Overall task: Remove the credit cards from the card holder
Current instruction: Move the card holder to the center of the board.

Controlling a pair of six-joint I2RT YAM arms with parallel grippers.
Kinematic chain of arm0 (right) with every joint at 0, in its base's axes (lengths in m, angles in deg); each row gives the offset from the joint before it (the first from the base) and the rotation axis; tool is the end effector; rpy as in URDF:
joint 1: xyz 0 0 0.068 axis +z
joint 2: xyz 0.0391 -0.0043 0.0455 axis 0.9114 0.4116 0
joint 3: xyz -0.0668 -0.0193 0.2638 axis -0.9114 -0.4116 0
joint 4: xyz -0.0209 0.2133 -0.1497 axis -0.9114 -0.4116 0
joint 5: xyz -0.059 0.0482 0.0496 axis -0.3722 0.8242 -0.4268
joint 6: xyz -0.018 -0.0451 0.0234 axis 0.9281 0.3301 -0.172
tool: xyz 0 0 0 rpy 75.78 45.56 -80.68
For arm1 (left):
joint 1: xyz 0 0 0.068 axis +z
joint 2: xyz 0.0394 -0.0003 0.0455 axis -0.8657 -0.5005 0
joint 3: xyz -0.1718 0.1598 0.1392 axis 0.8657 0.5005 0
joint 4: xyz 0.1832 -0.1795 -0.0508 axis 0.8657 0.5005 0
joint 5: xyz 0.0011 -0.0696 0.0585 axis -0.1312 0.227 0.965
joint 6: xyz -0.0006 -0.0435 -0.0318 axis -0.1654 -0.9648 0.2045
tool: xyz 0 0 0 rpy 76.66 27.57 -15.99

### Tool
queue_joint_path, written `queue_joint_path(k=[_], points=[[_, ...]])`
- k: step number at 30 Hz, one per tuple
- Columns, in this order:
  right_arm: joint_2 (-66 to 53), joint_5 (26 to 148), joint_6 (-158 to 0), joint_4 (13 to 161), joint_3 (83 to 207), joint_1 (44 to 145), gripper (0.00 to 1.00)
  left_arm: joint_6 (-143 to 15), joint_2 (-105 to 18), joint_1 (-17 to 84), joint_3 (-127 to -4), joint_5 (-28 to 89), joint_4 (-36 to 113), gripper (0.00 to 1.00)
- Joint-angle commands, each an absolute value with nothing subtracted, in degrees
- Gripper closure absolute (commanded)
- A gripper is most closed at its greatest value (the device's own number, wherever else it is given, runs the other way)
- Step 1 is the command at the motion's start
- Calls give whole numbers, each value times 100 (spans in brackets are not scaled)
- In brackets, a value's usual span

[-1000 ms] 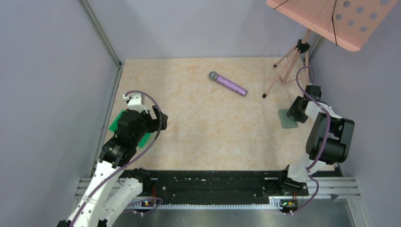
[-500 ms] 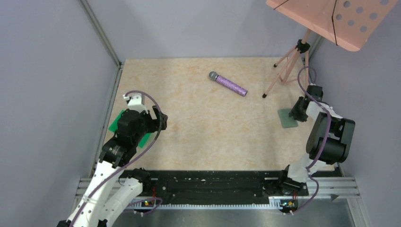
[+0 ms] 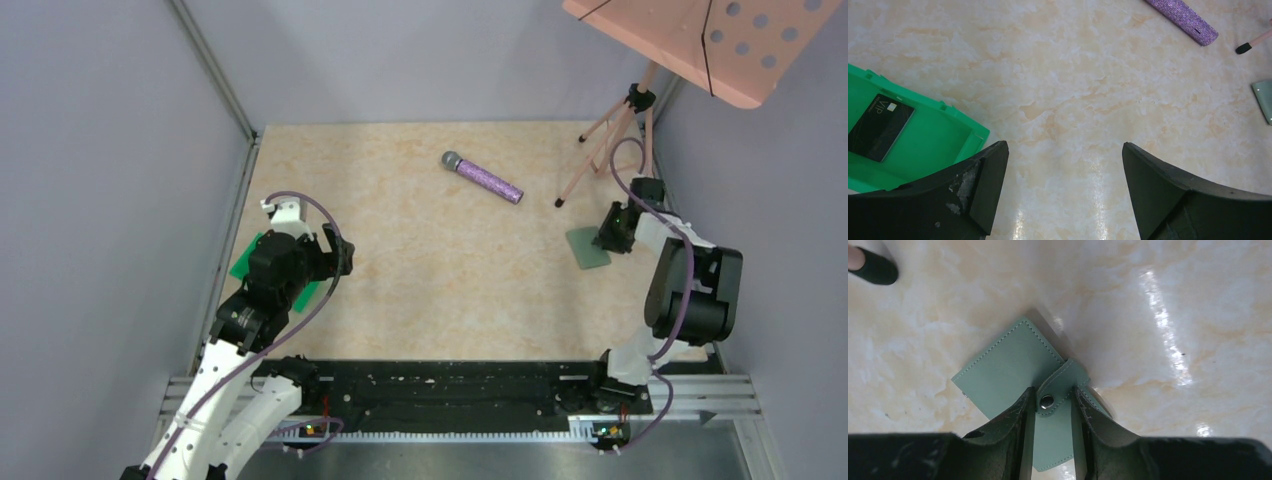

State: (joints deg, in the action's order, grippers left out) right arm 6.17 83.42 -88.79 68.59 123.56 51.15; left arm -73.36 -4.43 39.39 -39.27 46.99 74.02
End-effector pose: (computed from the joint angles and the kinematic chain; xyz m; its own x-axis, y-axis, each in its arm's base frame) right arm 0.3120 -0.0783 0.1719 -0.7320 0.4853 -0.4782 0.4405 0.8726 0.2113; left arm 0.1317 -0.0439 0.3247 -0.4363 -0.2191 -0.8727 0.0723 0.9582 -0.2767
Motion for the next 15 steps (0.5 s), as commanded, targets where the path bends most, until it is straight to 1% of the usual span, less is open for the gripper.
queue_joint_path(k=[1,5,9,12,15], points=[[537,8505,-8922,6365,12433,5625,100,-7287,-419,3921,-3933,4745,7173,11],[428,8417,-9009,6155,12412,6114,100,-7287,-447,3917,-3935,4702,7167,11],[161,8466,-9230,5977,12244,6894,100,-7287,-450,3922,-3937,4675,7161,11],[-149,8678,-9646,5961,11973,7474,100,-7309,-470,3920,-3945,4613,7206,11],[-524,8942,-10244,6084,11594,8042,100,-7384,-575,3920,-3984,4272,7292,12]])
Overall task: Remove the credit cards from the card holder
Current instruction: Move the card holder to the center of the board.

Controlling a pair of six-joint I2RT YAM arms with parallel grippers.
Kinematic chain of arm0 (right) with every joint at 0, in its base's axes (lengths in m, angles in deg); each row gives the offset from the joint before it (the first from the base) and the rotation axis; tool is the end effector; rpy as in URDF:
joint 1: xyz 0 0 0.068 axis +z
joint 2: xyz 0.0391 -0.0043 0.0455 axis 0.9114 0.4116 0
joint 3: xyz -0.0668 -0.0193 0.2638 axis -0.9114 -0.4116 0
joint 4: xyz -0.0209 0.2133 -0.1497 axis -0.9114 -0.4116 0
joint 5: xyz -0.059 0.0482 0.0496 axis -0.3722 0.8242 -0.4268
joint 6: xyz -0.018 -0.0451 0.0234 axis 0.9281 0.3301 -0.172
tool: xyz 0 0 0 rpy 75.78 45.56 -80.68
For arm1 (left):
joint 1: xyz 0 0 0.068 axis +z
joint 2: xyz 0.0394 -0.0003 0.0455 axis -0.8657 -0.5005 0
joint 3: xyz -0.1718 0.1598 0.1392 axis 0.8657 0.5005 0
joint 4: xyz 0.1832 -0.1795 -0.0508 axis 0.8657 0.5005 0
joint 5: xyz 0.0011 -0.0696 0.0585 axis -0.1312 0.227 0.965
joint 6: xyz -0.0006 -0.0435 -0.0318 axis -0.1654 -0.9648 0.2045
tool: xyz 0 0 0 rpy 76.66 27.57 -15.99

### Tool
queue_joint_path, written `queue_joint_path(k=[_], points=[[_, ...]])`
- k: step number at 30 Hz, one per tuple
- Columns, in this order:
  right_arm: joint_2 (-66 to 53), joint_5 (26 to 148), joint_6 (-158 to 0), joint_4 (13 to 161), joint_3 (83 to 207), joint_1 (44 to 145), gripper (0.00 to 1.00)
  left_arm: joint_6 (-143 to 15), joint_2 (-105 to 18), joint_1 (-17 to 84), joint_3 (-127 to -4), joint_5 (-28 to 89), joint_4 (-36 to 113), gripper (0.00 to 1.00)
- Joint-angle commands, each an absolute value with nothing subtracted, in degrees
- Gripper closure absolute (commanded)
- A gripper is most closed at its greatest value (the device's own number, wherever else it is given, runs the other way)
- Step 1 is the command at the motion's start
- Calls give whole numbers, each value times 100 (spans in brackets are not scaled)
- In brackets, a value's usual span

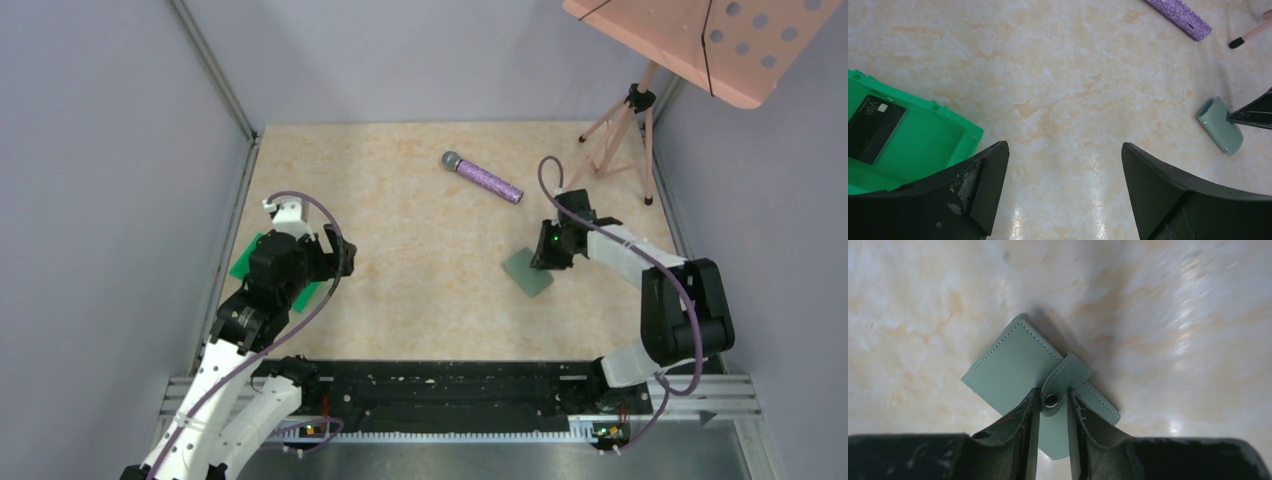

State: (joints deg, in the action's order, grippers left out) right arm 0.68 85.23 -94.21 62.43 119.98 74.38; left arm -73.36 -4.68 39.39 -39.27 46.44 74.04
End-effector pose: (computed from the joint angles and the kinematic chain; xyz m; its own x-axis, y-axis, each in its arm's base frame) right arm 0.2889 0.0479 0.1762 -0.8909 0.2420 -0.3845 0.1472 0.9544 0.2597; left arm 0.1324 -0.0446 0.3241 -0.4432 -0.2170 -0.8698 0.0791 0.9570 -0.2790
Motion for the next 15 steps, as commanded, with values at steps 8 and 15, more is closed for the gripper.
queue_joint_path(k=[8,15], points=[[-1584,9114,-11690,6541,10901,9339,100,-8053,-1299,3885,-4014,2329,7218,17],[-1852,8921,-11790,6559,10695,9672,100,-8469,-1648,3223,-3564,2450,6602,20]])
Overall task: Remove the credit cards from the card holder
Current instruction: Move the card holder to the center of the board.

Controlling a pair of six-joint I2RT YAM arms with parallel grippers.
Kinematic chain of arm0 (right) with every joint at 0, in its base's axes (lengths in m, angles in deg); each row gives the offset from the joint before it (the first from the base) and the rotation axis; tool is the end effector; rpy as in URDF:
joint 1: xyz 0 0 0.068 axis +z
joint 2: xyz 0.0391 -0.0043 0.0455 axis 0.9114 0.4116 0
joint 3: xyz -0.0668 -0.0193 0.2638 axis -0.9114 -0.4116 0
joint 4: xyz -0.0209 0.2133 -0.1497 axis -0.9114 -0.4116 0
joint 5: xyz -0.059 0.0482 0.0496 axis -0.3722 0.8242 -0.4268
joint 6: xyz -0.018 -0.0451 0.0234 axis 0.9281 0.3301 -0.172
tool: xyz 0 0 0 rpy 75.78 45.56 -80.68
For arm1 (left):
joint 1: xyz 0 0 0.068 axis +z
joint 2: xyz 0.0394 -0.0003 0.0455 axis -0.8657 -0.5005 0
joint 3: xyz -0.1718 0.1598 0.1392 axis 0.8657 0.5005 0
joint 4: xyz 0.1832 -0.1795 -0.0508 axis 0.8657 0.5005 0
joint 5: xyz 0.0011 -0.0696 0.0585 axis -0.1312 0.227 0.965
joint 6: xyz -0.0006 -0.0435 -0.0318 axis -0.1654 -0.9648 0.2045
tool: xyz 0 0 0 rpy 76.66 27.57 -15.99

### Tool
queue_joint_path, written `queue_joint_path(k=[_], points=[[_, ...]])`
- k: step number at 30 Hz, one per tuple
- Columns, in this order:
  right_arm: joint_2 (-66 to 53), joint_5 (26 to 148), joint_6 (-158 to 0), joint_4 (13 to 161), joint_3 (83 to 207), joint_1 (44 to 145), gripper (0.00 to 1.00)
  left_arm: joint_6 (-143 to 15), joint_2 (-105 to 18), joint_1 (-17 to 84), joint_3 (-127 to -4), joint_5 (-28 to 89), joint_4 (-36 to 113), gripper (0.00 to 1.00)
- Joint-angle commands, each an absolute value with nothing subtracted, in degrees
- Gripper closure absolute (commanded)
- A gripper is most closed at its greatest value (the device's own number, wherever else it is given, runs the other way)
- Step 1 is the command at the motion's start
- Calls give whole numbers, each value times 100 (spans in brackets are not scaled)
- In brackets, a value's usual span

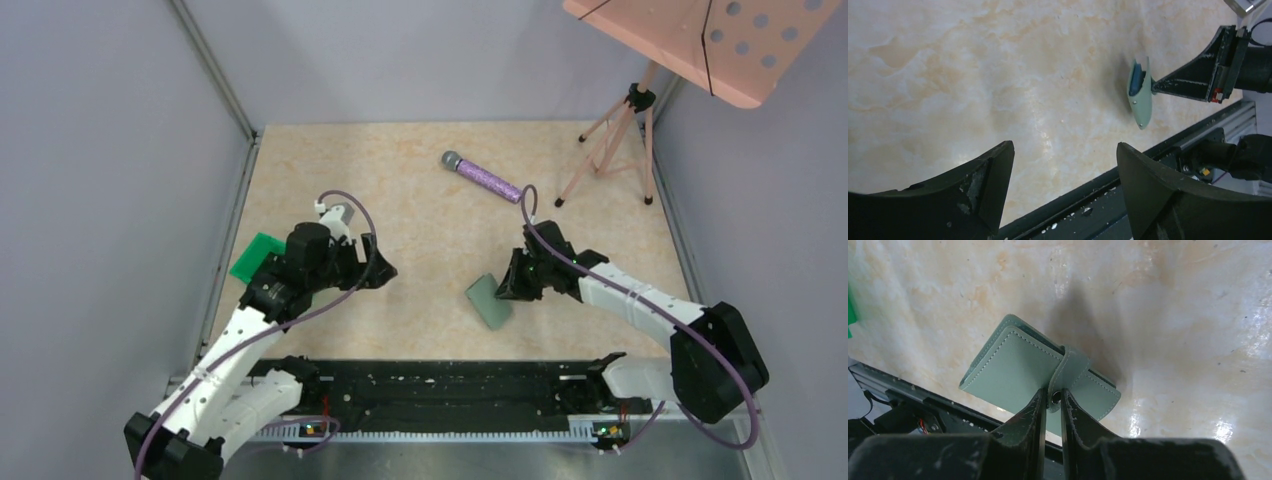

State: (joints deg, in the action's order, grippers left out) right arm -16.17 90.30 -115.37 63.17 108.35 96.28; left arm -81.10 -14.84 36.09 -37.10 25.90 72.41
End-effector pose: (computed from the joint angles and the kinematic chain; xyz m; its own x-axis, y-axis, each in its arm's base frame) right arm 0.1986 0.1253 0.1903 -0.9307 0.2304 -0.2840 0.0648 0.8682 0.4920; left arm 0.1576 -0.0783 0.2899 -0.7302 -0.1932 -0.6553 0.2374 0.8276 -0.5086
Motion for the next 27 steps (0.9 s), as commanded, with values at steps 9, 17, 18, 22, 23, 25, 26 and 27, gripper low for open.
queue_joint_path(k=[9,17,18,22,23,25,26,27], points=[[-2352,9523,-11856,7372,10316,9676,100,-9395,-2996,2231,-3135,2023,4854,21],[-2441,8759,-11051,6334,10703,9714,93,-9449,-4047,1878,-3485,2388,4427,23],[-2407,8526,-10930,6172,10783,9771,88,-9475,-4015,1873,-3462,2508,4411,23],[-2183,7872,-10596,5866,11072,10168,78,-9484,-3590,1875,-3235,3107,4457,23],[-2072,7688,-10506,5827,11125,10295,76,-9472,-3460,1875,-3165,3217,4494,23],[-1887,7363,-10372,5778,11206,10553,73,-9421,-3205,1875,-3086,3373,4553,23],[-1787,7213,-10336,5781,11245,10660,72,-9412,-3084,1875,-3044,3428,4573,23],[-1679,7115,-10309,5795,11286,10780,72,-9410,-2948,1874,-3008,3472,4587,23]])
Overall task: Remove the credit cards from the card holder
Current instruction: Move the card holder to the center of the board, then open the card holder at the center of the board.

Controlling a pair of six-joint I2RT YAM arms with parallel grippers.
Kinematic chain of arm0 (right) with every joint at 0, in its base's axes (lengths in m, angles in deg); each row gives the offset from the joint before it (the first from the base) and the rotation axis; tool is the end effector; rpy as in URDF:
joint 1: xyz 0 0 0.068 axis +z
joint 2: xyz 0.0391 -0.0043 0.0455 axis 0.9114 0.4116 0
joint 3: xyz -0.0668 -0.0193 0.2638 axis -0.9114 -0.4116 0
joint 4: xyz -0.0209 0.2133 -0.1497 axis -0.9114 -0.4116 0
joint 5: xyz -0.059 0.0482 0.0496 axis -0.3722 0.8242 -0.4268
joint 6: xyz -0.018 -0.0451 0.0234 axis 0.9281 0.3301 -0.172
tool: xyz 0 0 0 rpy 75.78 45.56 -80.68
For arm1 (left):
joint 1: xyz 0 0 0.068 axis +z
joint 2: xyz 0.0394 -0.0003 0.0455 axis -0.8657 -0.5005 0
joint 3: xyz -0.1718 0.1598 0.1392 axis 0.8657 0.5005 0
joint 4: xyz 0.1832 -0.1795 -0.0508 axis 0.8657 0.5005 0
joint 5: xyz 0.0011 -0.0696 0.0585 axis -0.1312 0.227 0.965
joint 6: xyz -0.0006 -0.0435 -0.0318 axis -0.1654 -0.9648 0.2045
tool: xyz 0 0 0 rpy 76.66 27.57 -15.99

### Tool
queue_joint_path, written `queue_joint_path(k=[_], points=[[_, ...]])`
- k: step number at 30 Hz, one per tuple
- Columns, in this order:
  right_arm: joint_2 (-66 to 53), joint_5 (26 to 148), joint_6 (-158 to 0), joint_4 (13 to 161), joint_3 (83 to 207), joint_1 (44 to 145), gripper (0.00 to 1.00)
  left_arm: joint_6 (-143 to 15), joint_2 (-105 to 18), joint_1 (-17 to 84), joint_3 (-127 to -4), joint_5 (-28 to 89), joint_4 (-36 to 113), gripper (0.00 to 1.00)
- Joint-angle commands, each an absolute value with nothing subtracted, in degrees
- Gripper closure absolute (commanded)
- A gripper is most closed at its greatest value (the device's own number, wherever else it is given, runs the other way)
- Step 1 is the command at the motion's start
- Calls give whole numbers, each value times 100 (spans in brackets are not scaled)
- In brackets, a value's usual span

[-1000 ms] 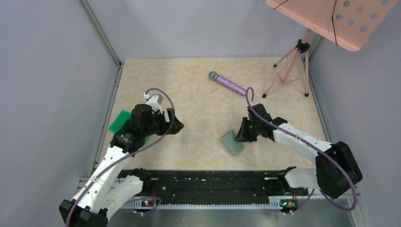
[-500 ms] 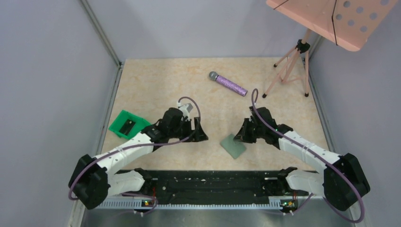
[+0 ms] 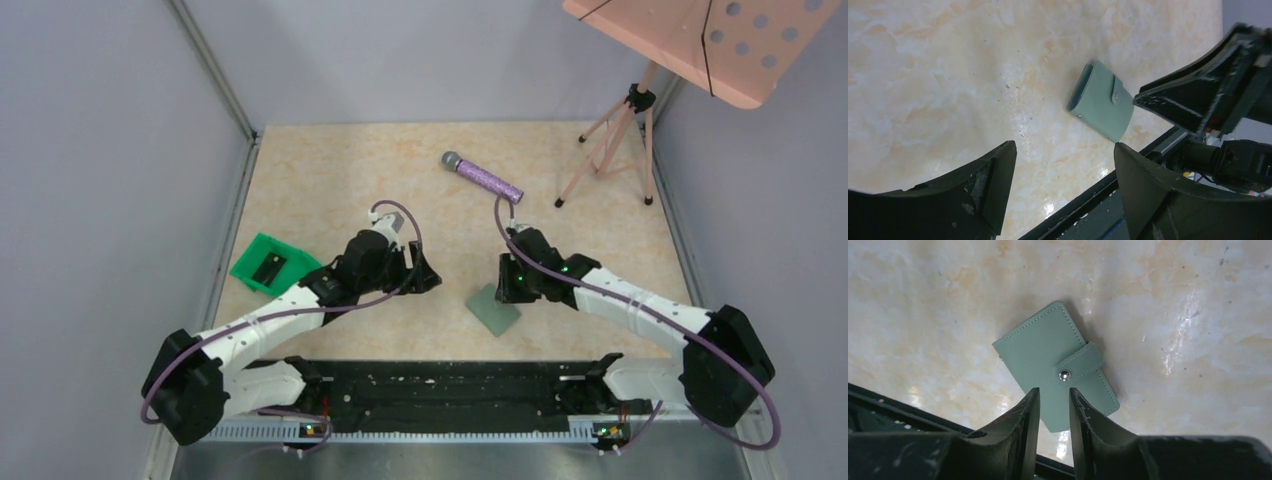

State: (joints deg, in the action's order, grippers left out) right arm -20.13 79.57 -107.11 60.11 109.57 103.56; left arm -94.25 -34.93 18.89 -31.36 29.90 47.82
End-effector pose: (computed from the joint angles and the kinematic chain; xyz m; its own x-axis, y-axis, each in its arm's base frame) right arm 0.1797 0.1400 0.2076 -0.8837 0.0392 -0.4664 -0.1359 0.9321 0.3357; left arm 0.1829 -0.1666 0.2256 -0.8284 -0.1570 -0.5376 0.2525 0.7521 -0.6088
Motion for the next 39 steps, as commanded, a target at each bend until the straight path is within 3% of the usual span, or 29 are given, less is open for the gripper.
queue_joint_path(k=[1,16,22,27,39], points=[[-1553,7014,-10285,5802,11336,10919,71,-9417,-2853,1875,-2964,3521,4600,23],[-638,6136,-10380,5697,11614,11456,70,-9476,-2304,1875,-2648,3817,4815,23],[-642,6164,-10340,5882,11477,11465,80,-9475,-2359,1875,-2662,3774,4804,24],[-612,6396,-10450,6005,11423,11469,100,-9514,-2395,1874,-2649,3696,4780,24],[-1369,7575,-11559,7014,11073,11465,100,-9754,-2707,1866,-2386,3157,4303,25]])
